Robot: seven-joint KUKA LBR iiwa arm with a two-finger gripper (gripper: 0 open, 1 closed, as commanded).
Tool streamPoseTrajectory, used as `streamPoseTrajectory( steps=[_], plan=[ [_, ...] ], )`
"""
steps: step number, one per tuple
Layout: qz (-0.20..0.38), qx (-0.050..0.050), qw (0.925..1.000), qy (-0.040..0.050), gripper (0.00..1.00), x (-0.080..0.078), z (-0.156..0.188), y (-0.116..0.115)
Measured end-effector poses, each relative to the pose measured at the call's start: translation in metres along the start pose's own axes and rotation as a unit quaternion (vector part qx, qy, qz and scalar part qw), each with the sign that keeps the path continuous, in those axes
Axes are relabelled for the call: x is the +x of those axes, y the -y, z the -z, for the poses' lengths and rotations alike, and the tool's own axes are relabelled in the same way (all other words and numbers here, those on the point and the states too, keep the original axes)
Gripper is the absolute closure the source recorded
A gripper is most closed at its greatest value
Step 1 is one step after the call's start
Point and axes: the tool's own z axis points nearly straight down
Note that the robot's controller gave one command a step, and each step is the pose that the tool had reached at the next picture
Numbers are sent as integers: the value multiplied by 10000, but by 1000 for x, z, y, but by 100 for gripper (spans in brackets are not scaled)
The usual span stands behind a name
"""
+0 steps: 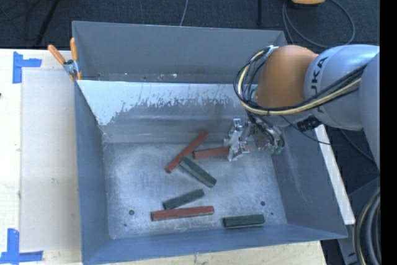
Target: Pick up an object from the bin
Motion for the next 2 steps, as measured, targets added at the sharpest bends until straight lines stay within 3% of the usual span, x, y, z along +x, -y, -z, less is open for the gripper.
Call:
streamPoseTrajectory(
  steps=[1, 2],
  plan=[
    [3, 0, 10000, -7, 100, 0, 0, 0],
    [496, -15, 9987, -78, 100, 18, 208, -3]
  ],
)
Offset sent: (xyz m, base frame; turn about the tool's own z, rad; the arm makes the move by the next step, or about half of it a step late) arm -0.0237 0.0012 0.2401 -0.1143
